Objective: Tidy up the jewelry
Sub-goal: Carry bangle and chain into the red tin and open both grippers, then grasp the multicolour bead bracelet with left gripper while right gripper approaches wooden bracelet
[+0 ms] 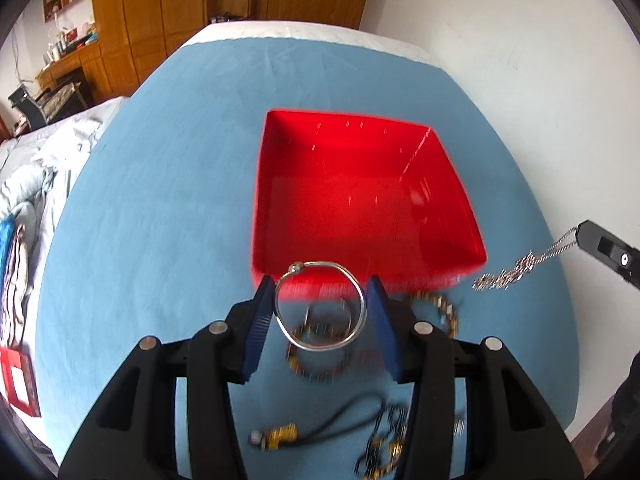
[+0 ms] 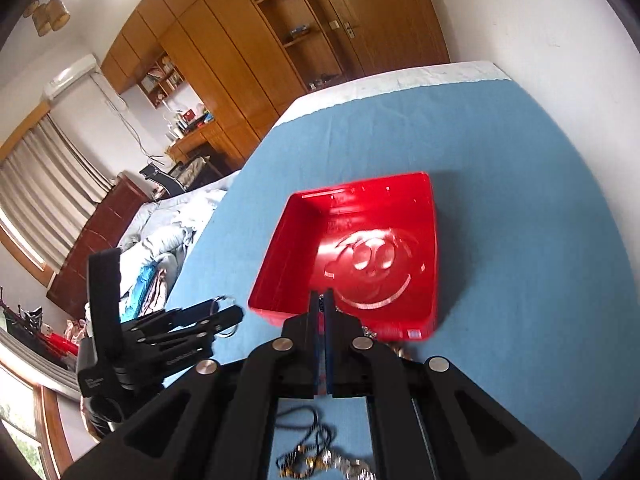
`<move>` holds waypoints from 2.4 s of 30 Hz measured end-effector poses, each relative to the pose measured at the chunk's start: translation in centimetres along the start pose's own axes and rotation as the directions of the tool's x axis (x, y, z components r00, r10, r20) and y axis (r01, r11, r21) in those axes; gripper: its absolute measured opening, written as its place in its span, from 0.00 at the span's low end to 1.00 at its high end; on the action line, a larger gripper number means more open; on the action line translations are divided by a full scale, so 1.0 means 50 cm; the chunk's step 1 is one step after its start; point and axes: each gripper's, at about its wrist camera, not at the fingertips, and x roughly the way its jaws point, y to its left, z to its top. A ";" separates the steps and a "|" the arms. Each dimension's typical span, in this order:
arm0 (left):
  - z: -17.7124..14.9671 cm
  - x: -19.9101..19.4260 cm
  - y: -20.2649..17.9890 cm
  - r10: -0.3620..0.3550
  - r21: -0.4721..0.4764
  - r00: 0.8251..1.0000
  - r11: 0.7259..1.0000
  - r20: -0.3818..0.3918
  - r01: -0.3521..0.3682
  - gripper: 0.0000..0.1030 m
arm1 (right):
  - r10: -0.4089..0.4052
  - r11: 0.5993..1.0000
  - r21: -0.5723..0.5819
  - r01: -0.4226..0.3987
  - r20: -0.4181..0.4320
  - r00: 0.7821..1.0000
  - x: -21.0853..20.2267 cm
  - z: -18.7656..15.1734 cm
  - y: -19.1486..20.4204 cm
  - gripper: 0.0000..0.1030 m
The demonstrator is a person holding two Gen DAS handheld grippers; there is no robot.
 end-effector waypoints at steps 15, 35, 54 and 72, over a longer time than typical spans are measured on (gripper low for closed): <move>0.104 0.241 -0.016 -0.007 -0.008 0.990 1.000 -0.144 0.006 0.46 | -0.050 0.998 0.042 0.056 -0.144 0.988 0.268 0.051 -0.100 0.02; -0.011 0.089 0.039 0.047 -0.012 0.997 0.999 -0.064 -0.048 0.59 | -0.060 0.998 0.015 0.063 -0.147 0.987 0.185 -0.054 -0.103 0.15; -0.167 0.148 0.036 0.065 -0.026 0.978 0.997 -0.200 -0.071 0.68 | -0.054 0.997 0.038 0.064 -0.231 0.971 0.196 -0.194 -0.111 0.24; -0.130 0.223 0.039 0.085 -0.010 0.966 0.996 -0.243 -0.090 0.24 | -0.056 0.998 0.017 0.062 -0.247 0.968 0.221 -0.202 -0.105 0.25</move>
